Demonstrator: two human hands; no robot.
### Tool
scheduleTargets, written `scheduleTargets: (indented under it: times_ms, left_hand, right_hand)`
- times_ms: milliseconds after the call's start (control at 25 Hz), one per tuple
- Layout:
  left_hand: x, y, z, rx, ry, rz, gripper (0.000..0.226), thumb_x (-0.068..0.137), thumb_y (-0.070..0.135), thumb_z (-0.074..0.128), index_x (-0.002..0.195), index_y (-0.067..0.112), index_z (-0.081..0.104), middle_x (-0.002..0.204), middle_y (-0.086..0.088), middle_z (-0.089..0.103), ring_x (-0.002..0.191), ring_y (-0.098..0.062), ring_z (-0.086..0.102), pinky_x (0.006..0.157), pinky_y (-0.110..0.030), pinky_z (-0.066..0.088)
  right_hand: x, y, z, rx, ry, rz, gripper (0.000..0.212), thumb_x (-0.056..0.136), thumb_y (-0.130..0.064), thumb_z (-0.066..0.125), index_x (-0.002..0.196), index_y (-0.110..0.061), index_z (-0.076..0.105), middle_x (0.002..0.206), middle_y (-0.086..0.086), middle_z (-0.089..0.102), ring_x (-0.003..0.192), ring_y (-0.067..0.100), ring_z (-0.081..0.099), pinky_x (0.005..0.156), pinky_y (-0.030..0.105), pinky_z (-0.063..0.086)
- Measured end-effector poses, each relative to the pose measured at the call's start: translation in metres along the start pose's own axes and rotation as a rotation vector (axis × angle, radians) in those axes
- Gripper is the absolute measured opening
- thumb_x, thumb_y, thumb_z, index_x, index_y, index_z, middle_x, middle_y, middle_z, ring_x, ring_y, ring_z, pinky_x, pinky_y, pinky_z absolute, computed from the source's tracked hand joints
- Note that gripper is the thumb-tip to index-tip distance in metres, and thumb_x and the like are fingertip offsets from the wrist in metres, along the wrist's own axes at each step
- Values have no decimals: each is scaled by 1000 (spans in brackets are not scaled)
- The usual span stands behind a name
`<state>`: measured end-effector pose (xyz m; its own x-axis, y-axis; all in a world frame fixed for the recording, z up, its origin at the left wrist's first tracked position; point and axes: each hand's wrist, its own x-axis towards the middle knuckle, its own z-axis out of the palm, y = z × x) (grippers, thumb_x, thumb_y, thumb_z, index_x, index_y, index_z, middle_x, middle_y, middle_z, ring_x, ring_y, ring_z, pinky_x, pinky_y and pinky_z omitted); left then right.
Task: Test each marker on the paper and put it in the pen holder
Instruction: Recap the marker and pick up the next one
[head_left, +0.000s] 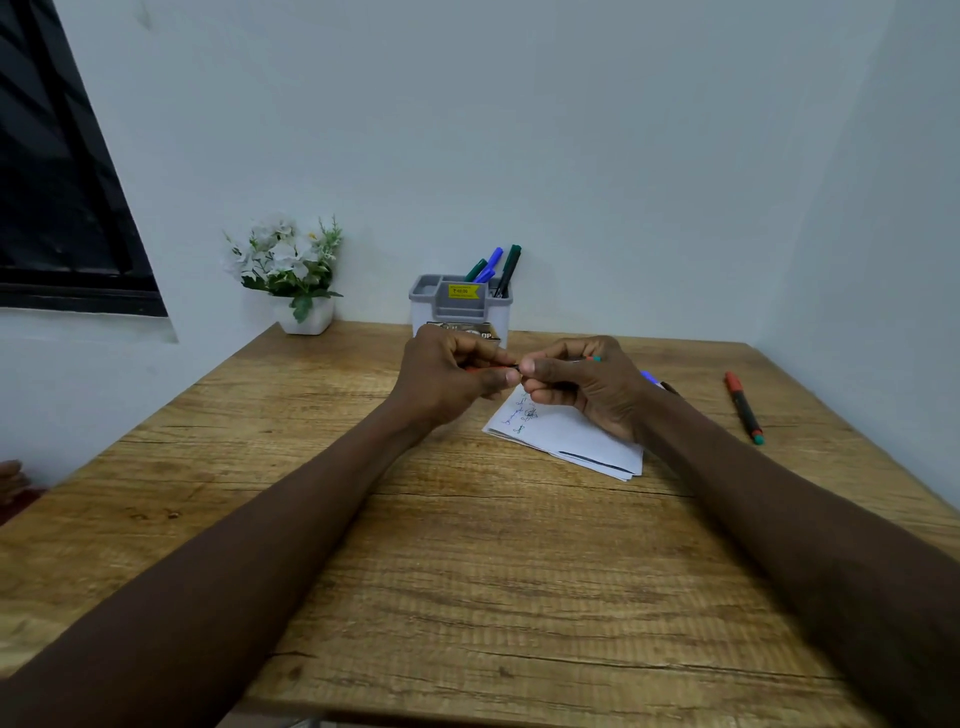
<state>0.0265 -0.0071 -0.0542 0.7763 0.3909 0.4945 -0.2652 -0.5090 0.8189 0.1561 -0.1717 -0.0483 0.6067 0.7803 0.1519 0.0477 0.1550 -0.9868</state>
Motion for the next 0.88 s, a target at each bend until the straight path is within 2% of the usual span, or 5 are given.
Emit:
scheduleTargets:
  times_ms: [240, 480, 600, 720, 880]
  left_hand:
    - [-5, 6, 8, 45, 22, 28, 19, 75, 5, 87, 93, 2, 81, 81, -9, 79, 69, -18, 76, 65, -30, 63]
    - [2, 2, -5, 131, 57, 36, 23, 72, 15, 90, 93, 12, 81, 85, 7, 77, 79, -1, 73, 72, -13, 55]
    - [4, -2, -10, 212, 126, 34, 29, 67, 25, 93, 92, 19, 81, 83, 15, 74, 77, 6, 70, 69, -5, 50]
    - [6, -5, -12, 261, 168, 74, 35, 63, 28, 95, 94, 21, 80, 84, 13, 75, 79, 3, 71, 73, -9, 54]
    - [6, -3, -10, 265, 201, 114, 56, 63, 25, 96, 115, 18, 75, 96, 13, 74, 88, 7, 69, 82, -10, 54]
  right_hand:
    - [-4, 2, -1, 31, -8, 11, 22, 73, -8, 80, 91, 4, 75, 78, 15, 77, 66, 16, 75, 64, 23, 63]
    - [1, -6, 2, 24, -46, 35, 42, 92, -30, 69, 115, 5, 74, 99, 25, 77, 82, 25, 77, 72, 33, 64]
    - [2, -10, 0, -8, -78, 98, 37, 103, -27, 58, 118, 2, 73, 109, 26, 76, 95, 30, 76, 77, 38, 65]
    - [4, -7, -2, -161, -110, 64, 27, 96, -14, 70, 120, -3, 75, 110, 21, 78, 98, 26, 75, 77, 35, 64]
    - [9, -8, 3, -463, -71, 33, 19, 93, -15, 75, 111, -13, 81, 102, 14, 80, 76, 10, 62, 65, 25, 53]
